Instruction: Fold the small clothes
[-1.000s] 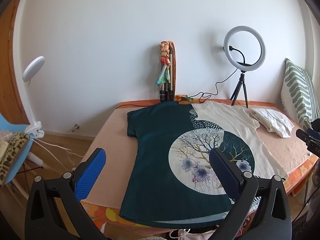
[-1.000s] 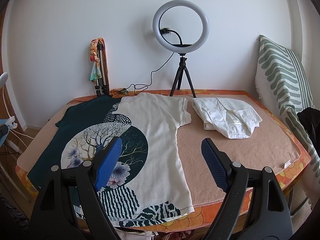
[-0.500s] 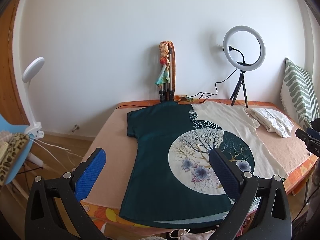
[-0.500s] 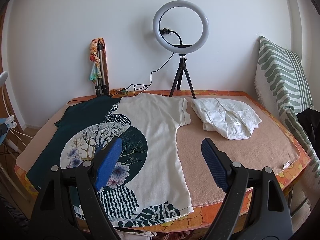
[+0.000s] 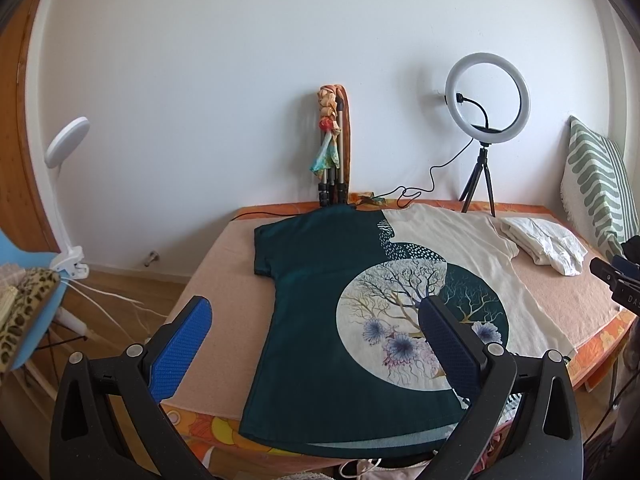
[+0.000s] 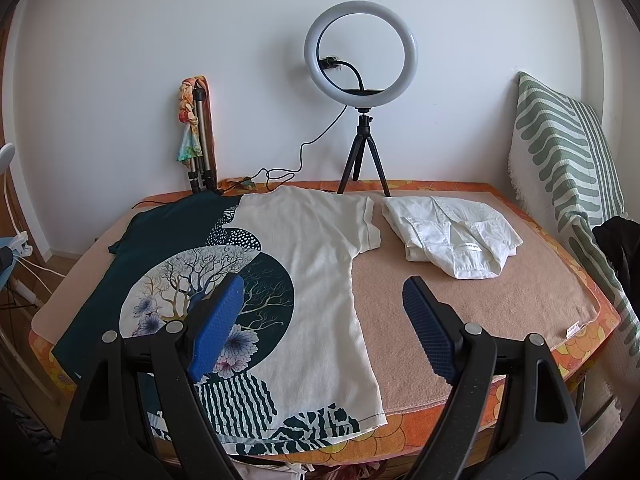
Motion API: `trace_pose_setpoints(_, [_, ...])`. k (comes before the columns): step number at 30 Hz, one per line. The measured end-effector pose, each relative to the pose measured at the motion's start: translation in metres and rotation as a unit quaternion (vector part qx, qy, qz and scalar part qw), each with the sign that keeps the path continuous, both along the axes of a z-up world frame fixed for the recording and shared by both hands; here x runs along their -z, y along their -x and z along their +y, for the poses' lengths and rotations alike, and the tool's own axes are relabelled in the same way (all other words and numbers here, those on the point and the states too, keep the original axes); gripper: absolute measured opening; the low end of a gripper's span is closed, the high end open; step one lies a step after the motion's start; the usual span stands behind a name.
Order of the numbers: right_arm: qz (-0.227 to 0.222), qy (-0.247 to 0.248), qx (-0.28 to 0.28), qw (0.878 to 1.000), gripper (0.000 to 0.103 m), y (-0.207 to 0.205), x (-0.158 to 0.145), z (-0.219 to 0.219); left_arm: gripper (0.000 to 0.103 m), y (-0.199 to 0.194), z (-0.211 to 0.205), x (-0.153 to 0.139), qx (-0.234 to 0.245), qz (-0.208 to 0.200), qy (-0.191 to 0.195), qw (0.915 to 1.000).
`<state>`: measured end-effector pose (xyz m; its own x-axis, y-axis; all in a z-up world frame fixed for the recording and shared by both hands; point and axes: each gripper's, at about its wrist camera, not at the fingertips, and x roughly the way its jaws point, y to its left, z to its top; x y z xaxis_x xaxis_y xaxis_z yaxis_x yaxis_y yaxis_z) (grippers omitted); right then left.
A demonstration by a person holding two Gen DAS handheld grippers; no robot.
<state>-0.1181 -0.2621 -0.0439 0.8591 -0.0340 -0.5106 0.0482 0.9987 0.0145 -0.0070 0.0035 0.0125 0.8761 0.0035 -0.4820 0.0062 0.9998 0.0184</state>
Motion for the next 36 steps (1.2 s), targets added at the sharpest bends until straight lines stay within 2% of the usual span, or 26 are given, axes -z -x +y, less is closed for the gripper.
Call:
trace_pose_setpoints(26, [0.0,0.0,-0.001,1.0,0.084,-0.002,0.0,0.001,0.103,-0.004,0.001,0.0,0.0,0.006,-0.003,1.0])
trace_pose_setpoints(36, [0.0,0.007,-0.016,1.0,0.084,-0.013,-0.003,0.016,0.103,-0.013,0.022,0.007,-0.01,0.022,-0.008,0.9997])
